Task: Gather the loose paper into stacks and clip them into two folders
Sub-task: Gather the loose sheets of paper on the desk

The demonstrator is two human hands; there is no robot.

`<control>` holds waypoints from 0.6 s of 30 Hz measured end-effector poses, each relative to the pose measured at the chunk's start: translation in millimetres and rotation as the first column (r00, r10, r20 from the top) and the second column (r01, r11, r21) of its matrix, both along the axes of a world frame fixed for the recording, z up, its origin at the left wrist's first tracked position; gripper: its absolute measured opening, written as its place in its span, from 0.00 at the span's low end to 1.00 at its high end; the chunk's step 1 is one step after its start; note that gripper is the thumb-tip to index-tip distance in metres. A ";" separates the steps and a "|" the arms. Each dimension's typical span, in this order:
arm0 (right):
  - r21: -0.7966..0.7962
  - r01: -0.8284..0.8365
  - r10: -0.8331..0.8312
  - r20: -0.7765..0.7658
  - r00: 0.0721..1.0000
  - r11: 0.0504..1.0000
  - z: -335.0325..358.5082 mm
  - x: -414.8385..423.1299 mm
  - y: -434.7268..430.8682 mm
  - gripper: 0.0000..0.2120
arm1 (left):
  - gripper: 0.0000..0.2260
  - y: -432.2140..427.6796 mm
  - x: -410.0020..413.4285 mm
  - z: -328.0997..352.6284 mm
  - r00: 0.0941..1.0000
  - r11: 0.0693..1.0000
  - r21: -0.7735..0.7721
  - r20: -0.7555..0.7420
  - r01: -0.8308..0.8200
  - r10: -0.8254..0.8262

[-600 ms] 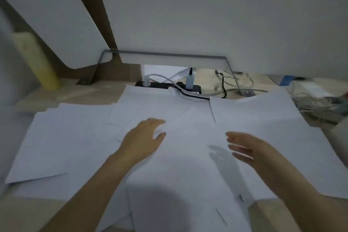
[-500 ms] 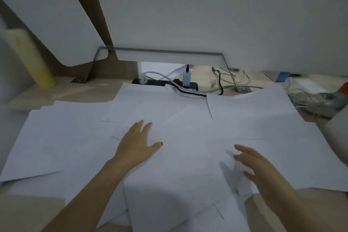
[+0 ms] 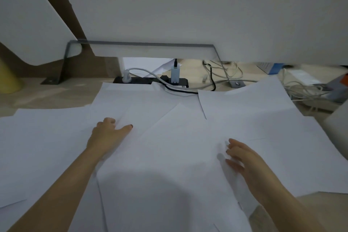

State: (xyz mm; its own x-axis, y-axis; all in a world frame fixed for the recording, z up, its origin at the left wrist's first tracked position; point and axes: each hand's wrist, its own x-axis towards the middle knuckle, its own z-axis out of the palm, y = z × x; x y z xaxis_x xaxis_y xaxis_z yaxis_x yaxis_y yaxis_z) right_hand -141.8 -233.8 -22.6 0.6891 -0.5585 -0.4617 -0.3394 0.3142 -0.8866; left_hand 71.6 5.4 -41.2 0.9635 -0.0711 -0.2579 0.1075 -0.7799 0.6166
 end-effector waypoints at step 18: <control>-0.813 -0.264 -0.141 -0.386 0.912 0.520 8.8 -33.2 -69.3 0.26 | 0.09 23.8 -41.4 11.9 0.997 0.932 -0.356 -0.004 0.073 -0.080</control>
State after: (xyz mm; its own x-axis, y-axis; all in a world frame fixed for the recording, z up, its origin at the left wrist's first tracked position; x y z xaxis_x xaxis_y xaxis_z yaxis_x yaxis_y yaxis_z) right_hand -175.0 -303.0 -13.7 0.6303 -0.7763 -0.0140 -0.6718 -0.5362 -0.5110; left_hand 30.2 29.2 -29.3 0.9469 -0.2348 -0.2198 0.0700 -0.5165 0.8534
